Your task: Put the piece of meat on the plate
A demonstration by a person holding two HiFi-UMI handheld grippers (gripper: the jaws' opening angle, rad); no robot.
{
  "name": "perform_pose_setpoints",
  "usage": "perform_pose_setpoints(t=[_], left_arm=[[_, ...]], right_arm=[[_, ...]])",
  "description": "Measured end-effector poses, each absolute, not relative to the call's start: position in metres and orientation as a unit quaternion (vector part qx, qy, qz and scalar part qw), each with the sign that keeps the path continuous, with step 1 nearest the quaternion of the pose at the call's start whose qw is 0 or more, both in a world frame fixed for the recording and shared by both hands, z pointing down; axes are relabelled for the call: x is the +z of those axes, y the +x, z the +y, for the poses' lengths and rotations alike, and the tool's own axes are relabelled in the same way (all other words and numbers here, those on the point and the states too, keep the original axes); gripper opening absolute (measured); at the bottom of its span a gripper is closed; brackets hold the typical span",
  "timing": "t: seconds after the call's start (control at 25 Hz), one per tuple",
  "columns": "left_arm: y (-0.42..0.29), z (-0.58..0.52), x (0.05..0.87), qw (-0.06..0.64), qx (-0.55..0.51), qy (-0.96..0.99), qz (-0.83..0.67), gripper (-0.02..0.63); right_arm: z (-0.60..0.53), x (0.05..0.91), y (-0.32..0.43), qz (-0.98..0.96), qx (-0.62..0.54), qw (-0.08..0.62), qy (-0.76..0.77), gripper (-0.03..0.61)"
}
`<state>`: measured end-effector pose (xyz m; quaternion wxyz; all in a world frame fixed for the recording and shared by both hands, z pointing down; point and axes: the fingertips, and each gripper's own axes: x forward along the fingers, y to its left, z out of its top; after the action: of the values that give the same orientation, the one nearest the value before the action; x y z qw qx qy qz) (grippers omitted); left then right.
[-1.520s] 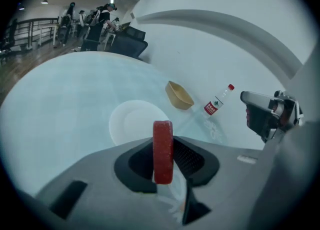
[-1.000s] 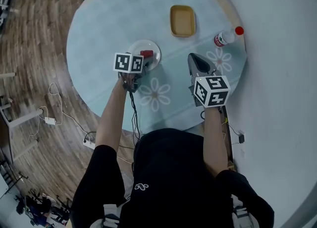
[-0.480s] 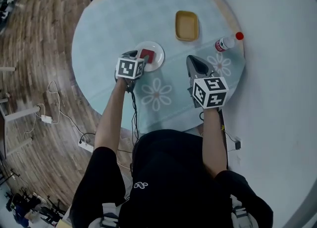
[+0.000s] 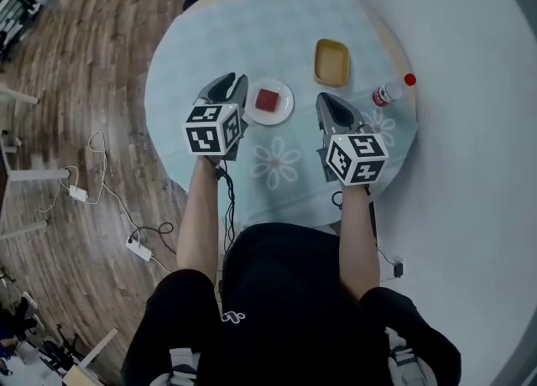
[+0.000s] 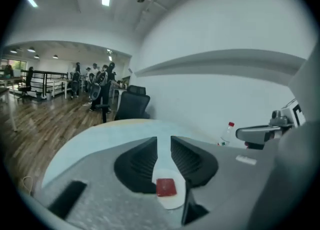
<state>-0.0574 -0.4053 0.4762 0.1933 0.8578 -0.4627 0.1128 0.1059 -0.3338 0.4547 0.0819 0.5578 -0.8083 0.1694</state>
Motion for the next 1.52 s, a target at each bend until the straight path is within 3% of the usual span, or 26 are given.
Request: perform_pose_setpoints(t=[0.08, 0.12, 0.4, 0.56, 0.84, 1.52], left_arm=[[-0.074, -0.397, 0.445, 0.166, 0.087, 0.848, -0.497, 0.005], [-0.082, -0.394, 0.43, 0.154, 0.077, 0.842, -0.512, -0.005], [-0.095, -0.343, 0.334, 0.095, -0.066, 0.853, -0.509, -0.003], [-0.1, -0.329, 0.319, 0.041, -0.043, 0.841, -0.538, -0.002], [-0.093, -0.323, 0.32, 0.031, -0.033, 0.835, -0.549, -0.002], [-0.094, -0.315, 0.335, 0.044, -0.025, 0.844, -0.533, -0.002]], right_arm=[[-0.336, 0.437, 0.094, -0.817, 0.154, 0.064, 0.552, 0.009], [-0.337, 0.427, 0.088, -0.821, 0.146, 0.054, 0.549, 0.009], [-0.333, 0.356, 0.064, -0.842, 0.087, -0.034, 0.531, 0.008], [-0.324, 0.333, 0.064, -0.84, 0.064, -0.062, 0.535, 0.008], [-0.319, 0.338, 0.063, -0.832, 0.05, -0.017, 0.552, 0.006], [-0.309, 0.344, 0.057, -0.826, 0.048, -0.001, 0.562, 0.008]])
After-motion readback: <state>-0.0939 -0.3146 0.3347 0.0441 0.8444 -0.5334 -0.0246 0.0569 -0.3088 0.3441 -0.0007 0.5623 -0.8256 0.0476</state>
